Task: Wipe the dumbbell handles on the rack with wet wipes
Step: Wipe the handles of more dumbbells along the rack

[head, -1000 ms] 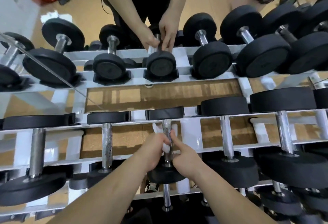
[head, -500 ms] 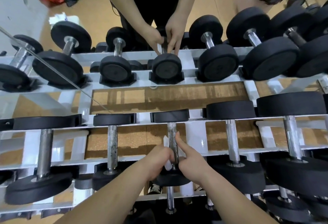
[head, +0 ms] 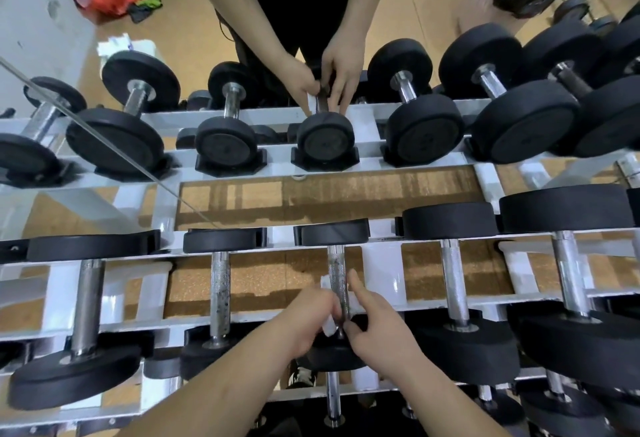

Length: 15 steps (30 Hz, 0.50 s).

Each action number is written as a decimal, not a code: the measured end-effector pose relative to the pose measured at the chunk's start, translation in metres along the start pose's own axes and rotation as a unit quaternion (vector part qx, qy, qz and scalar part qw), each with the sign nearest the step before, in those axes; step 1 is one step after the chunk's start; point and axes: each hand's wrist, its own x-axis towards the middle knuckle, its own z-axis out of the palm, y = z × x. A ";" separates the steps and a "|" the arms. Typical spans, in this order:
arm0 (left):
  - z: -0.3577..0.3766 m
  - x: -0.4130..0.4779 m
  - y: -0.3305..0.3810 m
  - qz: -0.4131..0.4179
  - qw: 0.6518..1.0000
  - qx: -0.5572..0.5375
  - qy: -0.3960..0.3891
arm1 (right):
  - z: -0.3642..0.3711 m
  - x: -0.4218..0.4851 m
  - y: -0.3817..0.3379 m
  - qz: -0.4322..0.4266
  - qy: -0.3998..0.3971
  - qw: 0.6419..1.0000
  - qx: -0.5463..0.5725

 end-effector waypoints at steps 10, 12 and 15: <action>0.022 -0.017 -0.001 0.019 0.999 0.028 0.015 | 0.025 -0.005 0.016 0.047 0.062 0.994 -0.076; 0.022 -0.022 -0.005 0.001 0.998 0.069 -0.004 | 0.027 -0.003 0.021 0.025 0.051 0.995 -0.083; 0.015 -0.006 0.021 0.011 0.999 -0.002 0.042 | 0.028 0.001 0.029 0.014 0.035 0.994 -0.103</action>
